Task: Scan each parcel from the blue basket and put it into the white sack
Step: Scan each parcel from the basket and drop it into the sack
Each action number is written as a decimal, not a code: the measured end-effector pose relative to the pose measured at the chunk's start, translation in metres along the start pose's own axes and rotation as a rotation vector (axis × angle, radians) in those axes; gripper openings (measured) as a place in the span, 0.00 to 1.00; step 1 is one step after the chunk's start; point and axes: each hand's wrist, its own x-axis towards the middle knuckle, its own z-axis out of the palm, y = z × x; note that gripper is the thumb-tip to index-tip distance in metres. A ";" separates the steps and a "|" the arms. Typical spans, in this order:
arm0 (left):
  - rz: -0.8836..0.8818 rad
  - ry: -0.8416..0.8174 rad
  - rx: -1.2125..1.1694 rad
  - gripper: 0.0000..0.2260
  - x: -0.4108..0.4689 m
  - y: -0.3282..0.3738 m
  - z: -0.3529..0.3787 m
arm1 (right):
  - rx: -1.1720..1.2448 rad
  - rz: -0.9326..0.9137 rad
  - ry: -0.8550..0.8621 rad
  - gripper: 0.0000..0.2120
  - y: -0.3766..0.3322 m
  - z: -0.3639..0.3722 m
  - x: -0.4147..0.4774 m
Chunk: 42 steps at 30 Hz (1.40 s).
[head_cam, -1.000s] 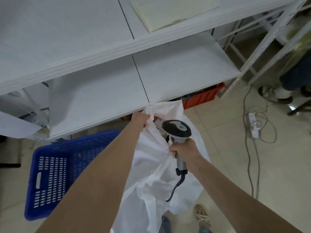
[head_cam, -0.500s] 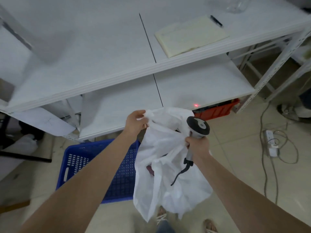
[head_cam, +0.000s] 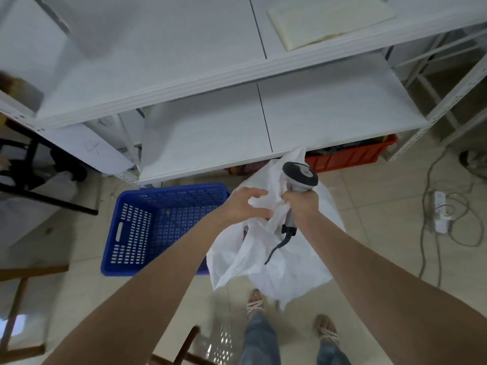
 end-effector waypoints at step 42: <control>-0.096 0.247 -0.589 0.16 -0.013 -0.015 0.034 | -0.062 -0.042 -0.068 0.18 0.034 -0.021 -0.008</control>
